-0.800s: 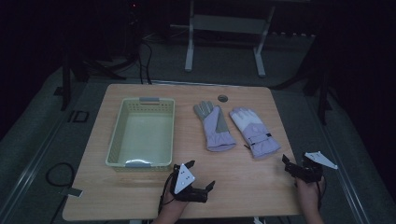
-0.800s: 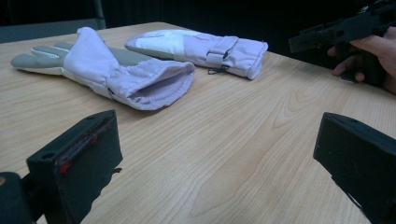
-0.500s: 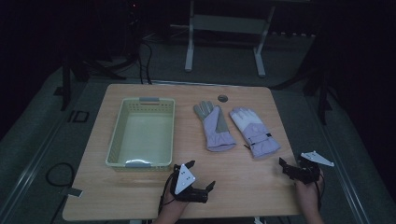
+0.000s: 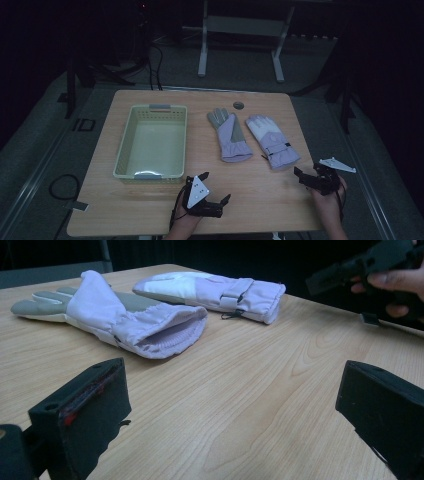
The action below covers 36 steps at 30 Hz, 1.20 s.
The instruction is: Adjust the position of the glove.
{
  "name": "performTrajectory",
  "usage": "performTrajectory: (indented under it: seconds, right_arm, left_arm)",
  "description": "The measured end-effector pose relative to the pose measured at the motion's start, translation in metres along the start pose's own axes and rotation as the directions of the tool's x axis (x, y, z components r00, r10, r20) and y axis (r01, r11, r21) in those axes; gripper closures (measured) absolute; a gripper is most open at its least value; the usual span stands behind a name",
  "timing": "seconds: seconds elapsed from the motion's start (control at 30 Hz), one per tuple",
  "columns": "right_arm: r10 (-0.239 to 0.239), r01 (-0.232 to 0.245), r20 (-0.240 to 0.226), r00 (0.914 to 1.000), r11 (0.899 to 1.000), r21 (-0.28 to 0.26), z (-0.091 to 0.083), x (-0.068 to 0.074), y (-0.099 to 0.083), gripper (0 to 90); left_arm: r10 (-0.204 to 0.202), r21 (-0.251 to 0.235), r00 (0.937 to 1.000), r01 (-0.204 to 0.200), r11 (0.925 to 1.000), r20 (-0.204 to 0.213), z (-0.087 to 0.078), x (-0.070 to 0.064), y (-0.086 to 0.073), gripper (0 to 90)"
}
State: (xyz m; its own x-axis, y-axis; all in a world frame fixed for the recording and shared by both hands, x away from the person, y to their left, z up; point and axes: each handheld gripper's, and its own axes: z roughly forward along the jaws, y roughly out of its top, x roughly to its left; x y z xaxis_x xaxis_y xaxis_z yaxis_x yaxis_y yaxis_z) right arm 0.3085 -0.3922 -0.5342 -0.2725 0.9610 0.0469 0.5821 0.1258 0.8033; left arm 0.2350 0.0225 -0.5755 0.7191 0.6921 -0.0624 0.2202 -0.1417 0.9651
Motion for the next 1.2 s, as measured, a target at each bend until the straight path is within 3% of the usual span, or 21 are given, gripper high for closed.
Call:
performTrajectory:
  seconds: [0.17, 0.33, 0.5, 0.77, 0.93, 1.1, 1.2]
  right_arm:
    - [-0.021, 0.021, -0.008, 0.9997, 1.0, -0.019, -0.008, 0.005, 0.016, 15.8]
    - [-0.002, 0.0, -0.034, 0.9994, 0.999, -0.039, -0.011, 0.008, 0.03, 19.9]
    - [-0.019, 0.019, -0.038, 0.9991, 1.0, -0.024, -0.008, 0.015, 0.043, 13.3]
    - [-0.041, 0.04, -0.057, 0.9976, 0.999, -0.019, -0.005, 0.026, 0.068, 13.4]
    - [-0.069, 0.068, -0.068, 0.9953, 0.998, -0.014, 0.002, 0.04, 0.093, 13.9]
    - [-0.087, 0.085, -0.071, 0.9937, 0.996, -0.029, 0.008, 0.055, 0.109, 13.0]
    - [-0.113, 0.113, -0.073, 0.9909, 0.994, -0.009, 0.015, 0.066, 0.117, 11.4]
  left_arm:
    - [-0.004, 0.0, 1.0, 0.004, 1.0, 0.001, 0.0, 0.0, 0.0, 1.1]
    - [-0.003, 0.001, 1.0, 0.003, 1.0, 0.003, 0.0, 0.0, 0.0, 1.1]
    - [-0.003, 0.001, 1.0, 0.003, 1.0, 0.004, 0.0, 0.0, 0.0, 1.1]
    - [0.0, 0.003, 1.0, 0.0, 1.0, 0.006, 0.0, 0.0, 0.0, 1.1]
    - [0.003, 0.001, 1.0, -0.003, 1.0, 0.006, 0.0, 0.0, 0.0, 1.1]
    - [0.001, 0.003, 1.0, -0.001, 1.0, 0.009, 0.0, 0.0, 0.0, 1.1]
    - [0.003, 0.003, 1.0, -0.003, 1.0, 0.008, 0.0, 0.0, 0.0, 1.1]
